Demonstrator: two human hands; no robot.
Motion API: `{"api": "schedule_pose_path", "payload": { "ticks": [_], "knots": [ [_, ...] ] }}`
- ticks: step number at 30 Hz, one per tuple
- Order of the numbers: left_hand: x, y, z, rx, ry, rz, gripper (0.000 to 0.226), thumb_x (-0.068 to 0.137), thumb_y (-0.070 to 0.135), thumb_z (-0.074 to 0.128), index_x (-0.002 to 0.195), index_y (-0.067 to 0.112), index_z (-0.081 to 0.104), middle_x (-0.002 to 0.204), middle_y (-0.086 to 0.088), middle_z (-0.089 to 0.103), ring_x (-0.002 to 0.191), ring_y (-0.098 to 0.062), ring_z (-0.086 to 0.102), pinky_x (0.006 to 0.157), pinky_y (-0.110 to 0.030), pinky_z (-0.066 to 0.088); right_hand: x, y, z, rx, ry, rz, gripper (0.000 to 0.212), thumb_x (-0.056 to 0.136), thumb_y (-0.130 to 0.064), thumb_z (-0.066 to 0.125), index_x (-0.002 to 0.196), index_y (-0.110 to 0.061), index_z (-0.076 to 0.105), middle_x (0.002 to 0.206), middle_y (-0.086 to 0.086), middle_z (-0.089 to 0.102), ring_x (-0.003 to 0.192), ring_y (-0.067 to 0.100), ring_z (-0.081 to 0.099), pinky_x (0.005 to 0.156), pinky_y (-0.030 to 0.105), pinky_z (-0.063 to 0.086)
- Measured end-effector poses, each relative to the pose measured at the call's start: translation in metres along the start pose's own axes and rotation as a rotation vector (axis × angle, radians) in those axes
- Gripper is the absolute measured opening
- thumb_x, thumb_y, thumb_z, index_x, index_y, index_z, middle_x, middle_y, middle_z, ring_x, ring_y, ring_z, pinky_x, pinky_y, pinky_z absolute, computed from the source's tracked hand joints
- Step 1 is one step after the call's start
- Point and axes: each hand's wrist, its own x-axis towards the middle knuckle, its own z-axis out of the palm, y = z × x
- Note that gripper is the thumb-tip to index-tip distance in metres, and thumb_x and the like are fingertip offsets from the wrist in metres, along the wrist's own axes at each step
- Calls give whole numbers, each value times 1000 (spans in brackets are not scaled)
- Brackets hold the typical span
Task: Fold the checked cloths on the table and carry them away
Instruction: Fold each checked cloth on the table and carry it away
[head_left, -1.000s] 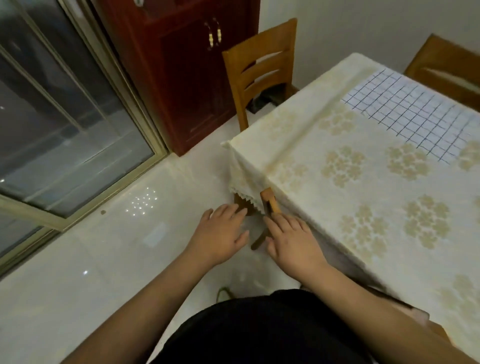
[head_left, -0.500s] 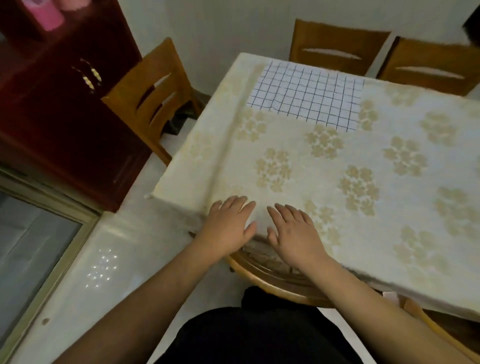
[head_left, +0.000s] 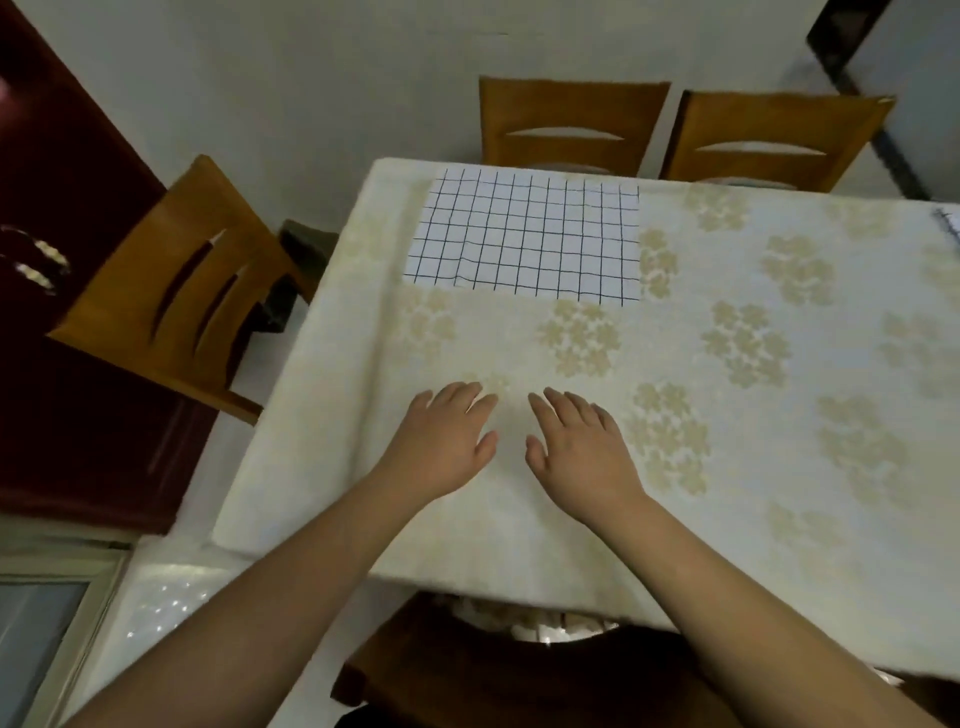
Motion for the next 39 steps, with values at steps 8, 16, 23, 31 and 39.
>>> {"api": "schedule_pose_path", "payload": {
  "ticks": [8, 16, 23, 31, 39],
  "knots": [
    [93, -47, 16, 20, 84, 89, 55, 88, 39, 34, 127, 11, 61, 131, -11, 60, 121, -29, 56, 94, -48, 47, 58, 29, 16, -26, -2, 96, 56, 88, -38, 34, 130, -10, 59, 131, 12, 61, 118, 31, 59, 97, 47, 47],
    [178, -119, 52, 87, 40, 52, 57, 84, 35, 33, 121, 3, 62, 126, -18, 61, 115, -33, 59, 89, -46, 50, 147, 54, 57, -40, -60, 123, 64, 88, -40, 25, 141, -10, 46, 146, 12, 46, 132, 31, 46, 106, 48, 38],
    [217, -146, 95, 118, 73, 19, 58, 89, 37, 32, 130, 5, 58, 146, -13, 46, 133, -30, 46, 103, -46, 43, 200, 87, 100, -46, -126, 206, 75, 85, -44, 12, 149, -11, 31, 158, 10, 24, 145, 31, 24, 116, 49, 19],
    [239, -156, 121, 106, 187, -64, 56, 95, 37, 38, 141, 5, 46, 160, -12, 21, 147, -28, 18, 117, -46, 21, 230, 115, 128, -37, -123, 261, 70, 87, -48, 11, 150, -21, 25, 162, 5, 11, 148, 28, 11, 118, 48, 9],
    [245, -156, 128, 81, 153, -124, 65, 94, 44, 28, 146, 6, 38, 157, -6, 30, 145, -21, 25, 118, -42, 12, 241, 123, 139, -74, -108, 223, 71, 92, -50, 2, 153, -18, 18, 163, -2, 4, 149, 18, -1, 118, 45, -6]
  ]
}}
